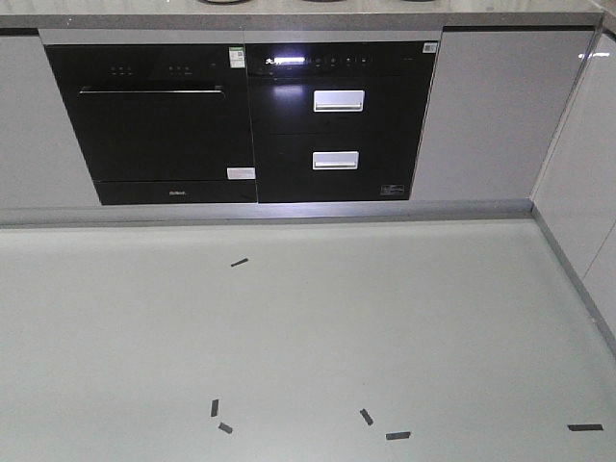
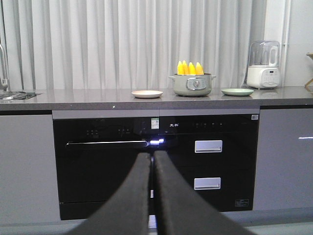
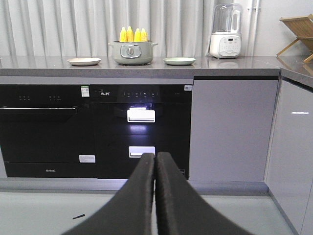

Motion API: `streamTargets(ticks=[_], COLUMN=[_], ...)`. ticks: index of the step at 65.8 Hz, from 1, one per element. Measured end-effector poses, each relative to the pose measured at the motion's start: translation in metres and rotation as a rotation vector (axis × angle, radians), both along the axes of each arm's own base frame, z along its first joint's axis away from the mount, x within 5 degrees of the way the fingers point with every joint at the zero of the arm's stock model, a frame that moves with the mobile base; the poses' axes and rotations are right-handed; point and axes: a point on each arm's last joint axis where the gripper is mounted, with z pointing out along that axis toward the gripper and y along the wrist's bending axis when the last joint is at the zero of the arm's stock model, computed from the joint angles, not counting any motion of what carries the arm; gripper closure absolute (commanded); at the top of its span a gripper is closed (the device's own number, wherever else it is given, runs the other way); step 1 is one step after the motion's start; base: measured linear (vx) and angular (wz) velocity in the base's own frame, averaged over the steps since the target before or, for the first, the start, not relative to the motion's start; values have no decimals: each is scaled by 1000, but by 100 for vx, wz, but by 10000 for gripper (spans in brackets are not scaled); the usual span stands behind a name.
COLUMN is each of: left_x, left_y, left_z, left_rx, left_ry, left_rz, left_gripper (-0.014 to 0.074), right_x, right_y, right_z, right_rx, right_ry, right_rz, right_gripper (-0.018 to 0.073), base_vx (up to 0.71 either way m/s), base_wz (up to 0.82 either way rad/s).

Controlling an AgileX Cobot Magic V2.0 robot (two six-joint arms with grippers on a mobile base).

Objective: Distribute corn equally
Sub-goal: 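Drive the base toward the counter with the pot and plates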

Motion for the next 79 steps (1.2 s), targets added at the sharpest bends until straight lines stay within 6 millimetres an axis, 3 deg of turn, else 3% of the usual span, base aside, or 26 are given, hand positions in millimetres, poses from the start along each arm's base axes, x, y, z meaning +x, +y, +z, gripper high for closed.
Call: streamTargets(ticks=[79], left_x=[0], left_y=[0], left_z=[0], left_rx=[0], left_ry=[0], left_rz=[0], left_gripper=[603], right_x=[0], right_y=[0], right_z=[0], right_rx=[0], right_ry=[0], right_rz=[0], right_gripper=[559], base_vx=[13], base_wz=[0])
